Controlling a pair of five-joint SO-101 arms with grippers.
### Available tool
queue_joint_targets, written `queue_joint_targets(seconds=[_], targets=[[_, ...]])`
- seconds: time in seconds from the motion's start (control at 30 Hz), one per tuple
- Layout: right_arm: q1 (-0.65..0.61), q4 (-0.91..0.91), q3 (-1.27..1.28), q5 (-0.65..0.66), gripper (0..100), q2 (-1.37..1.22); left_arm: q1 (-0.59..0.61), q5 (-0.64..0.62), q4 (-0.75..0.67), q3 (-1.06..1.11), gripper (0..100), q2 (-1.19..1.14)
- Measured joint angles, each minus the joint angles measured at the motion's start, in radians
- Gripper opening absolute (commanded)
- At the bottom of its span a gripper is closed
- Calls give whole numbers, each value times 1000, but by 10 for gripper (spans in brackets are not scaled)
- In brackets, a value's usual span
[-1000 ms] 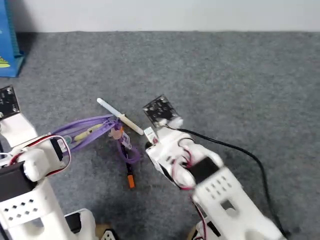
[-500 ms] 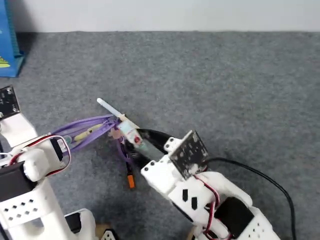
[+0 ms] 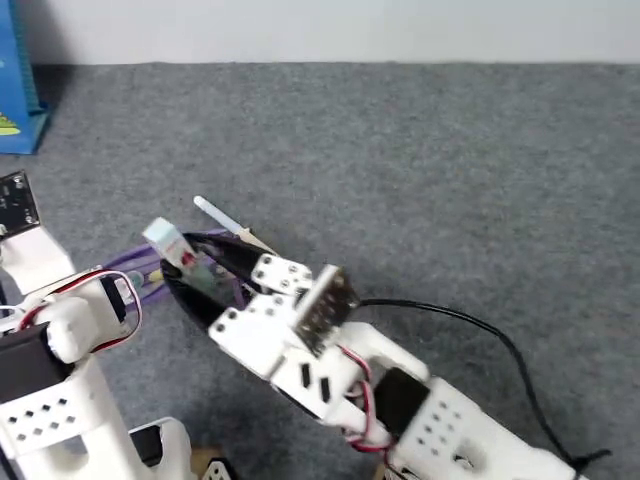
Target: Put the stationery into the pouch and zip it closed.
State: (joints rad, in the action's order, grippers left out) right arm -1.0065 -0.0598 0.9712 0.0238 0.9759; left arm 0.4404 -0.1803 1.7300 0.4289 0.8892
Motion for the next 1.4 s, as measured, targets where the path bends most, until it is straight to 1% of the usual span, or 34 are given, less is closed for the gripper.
queue_joint_targets(seconds=[0.13,0.33,0.67,0.8,0.9,0.93,1.07,1.1,1.13,1.27,1.4], targets=[[0,143,11,-26,8,-106,0,0,0,0,11,0],[0,342,97,-54,8,-186,0,0,0,0,11,0],[0,598,120,-54,8,-348,0,0,0,0,11,0],[0,671,120,-54,8,-416,0,0,0,0,11,0],[0,701,138,-54,17,-446,0,0,0,0,11,0],[0,712,147,-54,41,-450,0,0,0,0,11,0],[-3,733,175,-54,214,-446,-5,0,0,0,11,0],[-3,732,176,-54,238,-445,-5,0,0,0,11,0],[-5,720,176,-54,243,-437,-5,0,0,0,11,0],[-5,660,176,-54,205,-394,-5,0,0,0,11,0],[-5,598,178,-54,195,-318,-5,0,0,0,11,0]])
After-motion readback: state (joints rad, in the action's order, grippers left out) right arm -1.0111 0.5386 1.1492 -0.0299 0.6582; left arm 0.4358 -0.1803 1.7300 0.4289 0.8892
